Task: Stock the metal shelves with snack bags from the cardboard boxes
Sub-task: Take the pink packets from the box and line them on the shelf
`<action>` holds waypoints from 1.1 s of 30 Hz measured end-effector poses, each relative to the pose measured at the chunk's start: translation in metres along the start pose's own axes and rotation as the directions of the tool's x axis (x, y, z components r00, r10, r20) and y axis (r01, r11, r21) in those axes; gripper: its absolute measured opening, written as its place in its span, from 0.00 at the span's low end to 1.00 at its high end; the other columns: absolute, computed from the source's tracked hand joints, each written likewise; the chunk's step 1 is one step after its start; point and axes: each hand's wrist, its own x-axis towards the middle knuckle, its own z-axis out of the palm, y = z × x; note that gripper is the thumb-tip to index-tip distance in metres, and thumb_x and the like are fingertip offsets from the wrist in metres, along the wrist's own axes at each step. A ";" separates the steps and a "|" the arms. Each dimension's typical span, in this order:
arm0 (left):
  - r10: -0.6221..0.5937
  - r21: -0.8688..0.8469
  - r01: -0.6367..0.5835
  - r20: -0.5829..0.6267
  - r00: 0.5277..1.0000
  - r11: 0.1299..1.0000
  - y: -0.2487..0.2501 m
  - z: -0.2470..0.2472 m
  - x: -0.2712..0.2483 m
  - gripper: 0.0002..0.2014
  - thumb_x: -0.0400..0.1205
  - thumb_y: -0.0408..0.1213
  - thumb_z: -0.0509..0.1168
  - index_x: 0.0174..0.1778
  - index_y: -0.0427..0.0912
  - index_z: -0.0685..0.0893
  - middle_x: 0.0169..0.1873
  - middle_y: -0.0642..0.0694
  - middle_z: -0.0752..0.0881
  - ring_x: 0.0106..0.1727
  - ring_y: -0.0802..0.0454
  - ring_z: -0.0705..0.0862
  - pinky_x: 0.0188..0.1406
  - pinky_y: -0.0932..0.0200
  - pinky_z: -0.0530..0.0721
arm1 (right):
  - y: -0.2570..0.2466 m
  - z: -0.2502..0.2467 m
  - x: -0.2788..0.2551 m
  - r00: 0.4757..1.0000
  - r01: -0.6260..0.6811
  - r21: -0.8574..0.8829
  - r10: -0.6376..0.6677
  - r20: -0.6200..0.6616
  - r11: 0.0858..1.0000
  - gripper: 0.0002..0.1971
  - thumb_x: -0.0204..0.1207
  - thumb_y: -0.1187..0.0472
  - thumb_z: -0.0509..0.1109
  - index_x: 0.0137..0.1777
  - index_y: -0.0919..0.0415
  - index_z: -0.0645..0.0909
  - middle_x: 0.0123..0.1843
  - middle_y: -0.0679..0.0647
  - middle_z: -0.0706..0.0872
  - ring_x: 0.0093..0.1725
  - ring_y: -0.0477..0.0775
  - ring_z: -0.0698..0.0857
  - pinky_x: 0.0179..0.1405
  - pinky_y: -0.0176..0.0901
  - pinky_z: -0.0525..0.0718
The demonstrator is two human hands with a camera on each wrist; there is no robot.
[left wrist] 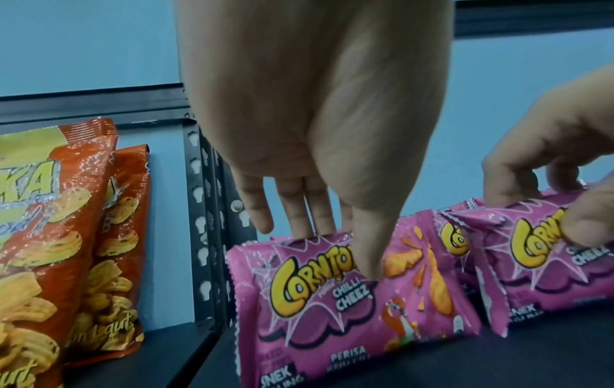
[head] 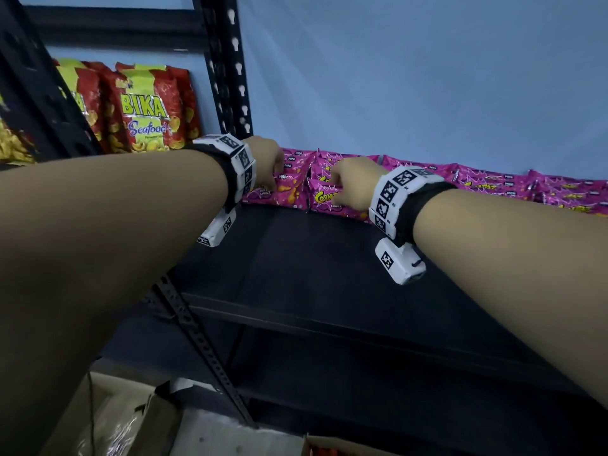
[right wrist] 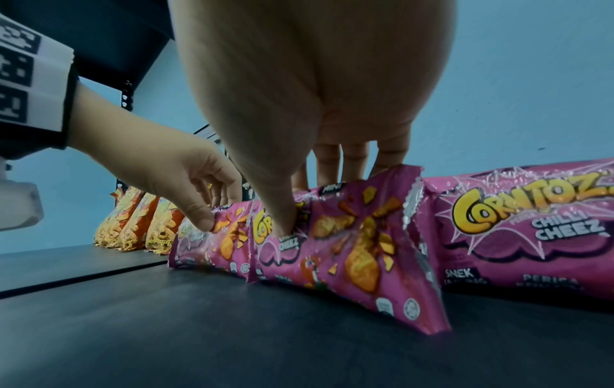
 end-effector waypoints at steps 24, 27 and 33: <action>-0.013 -0.183 -0.019 -0.169 0.986 0.983 0.049 0.005 -0.091 0.23 0.77 0.56 0.76 0.59 0.47 0.79 0.52 0.46 0.83 0.52 0.45 0.83 0.51 0.50 0.83 | 0.026 -0.013 -0.084 0.988 -0.104 0.132 0.118 -0.104 0.986 0.16 0.72 0.53 0.80 0.51 0.65 0.84 0.48 0.63 0.89 0.52 0.66 0.89 0.51 0.60 0.89; -0.006 -0.260 -0.033 -0.148 0.989 0.965 0.074 0.010 -0.126 0.16 0.78 0.55 0.75 0.50 0.50 0.80 0.42 0.52 0.85 0.46 0.48 0.85 0.47 0.52 0.84 | 0.030 -0.005 -0.121 0.991 -0.095 0.186 0.111 -0.079 0.978 0.17 0.73 0.53 0.78 0.49 0.69 0.87 0.47 0.65 0.90 0.50 0.66 0.89 0.48 0.56 0.89; -0.008 -0.369 -0.051 -0.156 0.988 0.928 0.130 0.042 -0.185 0.12 0.79 0.55 0.73 0.43 0.56 0.79 0.35 0.59 0.85 0.40 0.60 0.83 0.44 0.52 0.86 | 0.038 0.034 -0.193 0.987 -0.080 0.330 0.121 -0.106 0.941 0.13 0.78 0.40 0.74 0.44 0.48 0.80 0.47 0.48 0.85 0.46 0.51 0.85 0.47 0.51 0.87</action>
